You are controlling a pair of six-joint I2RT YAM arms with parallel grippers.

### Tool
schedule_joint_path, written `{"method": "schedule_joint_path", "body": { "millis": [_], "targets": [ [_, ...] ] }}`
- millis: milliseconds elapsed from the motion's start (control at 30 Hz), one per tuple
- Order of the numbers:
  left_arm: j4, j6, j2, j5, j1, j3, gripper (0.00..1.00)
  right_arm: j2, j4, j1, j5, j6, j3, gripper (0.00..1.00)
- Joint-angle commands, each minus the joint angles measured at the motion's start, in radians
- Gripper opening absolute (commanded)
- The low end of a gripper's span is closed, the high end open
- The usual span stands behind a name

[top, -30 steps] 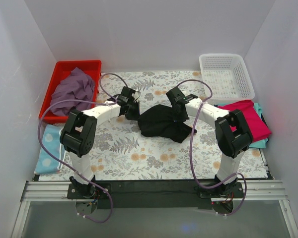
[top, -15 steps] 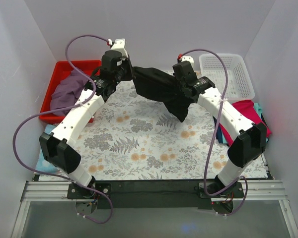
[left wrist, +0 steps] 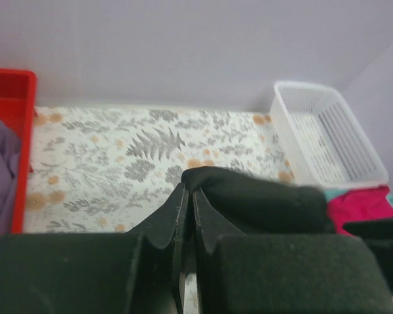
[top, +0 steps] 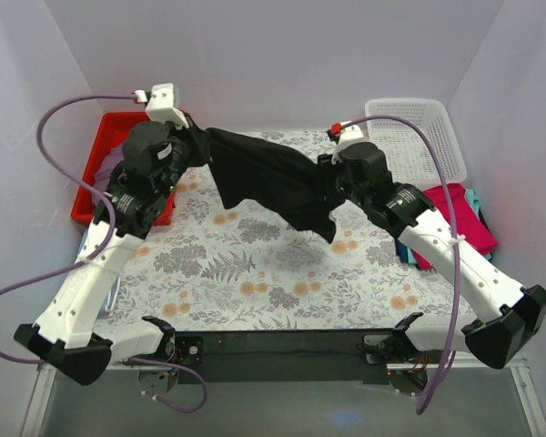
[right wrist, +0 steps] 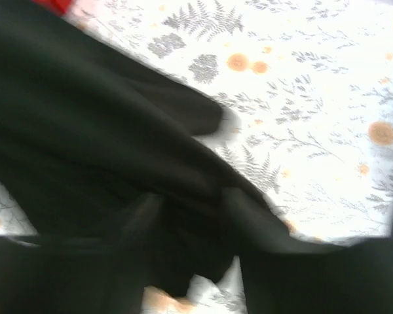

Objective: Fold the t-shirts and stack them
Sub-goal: Move the tshirt to the center of the board

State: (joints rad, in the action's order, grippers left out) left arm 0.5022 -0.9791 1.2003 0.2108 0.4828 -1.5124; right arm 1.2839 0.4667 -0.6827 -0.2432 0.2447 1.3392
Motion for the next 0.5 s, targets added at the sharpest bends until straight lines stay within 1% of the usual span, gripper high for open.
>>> {"method": "schedule_joint_path", "body": {
  "millis": [0, 33, 133, 367, 467],
  "targets": [
    [-0.042, 0.025, -0.010, 0.153, -0.024, 0.012, 0.00, -0.032, 0.013, 0.026, -0.048, -0.048, -0.081, 0.70],
    [-0.036, 0.020, 0.014, 0.153, -0.024, 0.005, 0.00, -0.014, 0.018, 0.026, -0.066, -0.051, -0.081, 0.73],
    [-0.057, 0.002, 0.077, 0.142, -0.024, -0.015, 0.00, 0.038, 0.030, 0.026, -0.111, -0.047, -0.071, 0.74],
    [-0.059, -0.010, 0.142, 0.079, -0.023, 0.031, 0.00, 0.124, 0.035, 0.026, -0.059, -0.025, -0.081, 0.74],
    [-0.067, 0.002, 0.174, -0.006, -0.024, 0.014, 0.00, 0.141, 0.035, 0.026, -0.064, -0.025, -0.080, 0.74]
  ]
}}
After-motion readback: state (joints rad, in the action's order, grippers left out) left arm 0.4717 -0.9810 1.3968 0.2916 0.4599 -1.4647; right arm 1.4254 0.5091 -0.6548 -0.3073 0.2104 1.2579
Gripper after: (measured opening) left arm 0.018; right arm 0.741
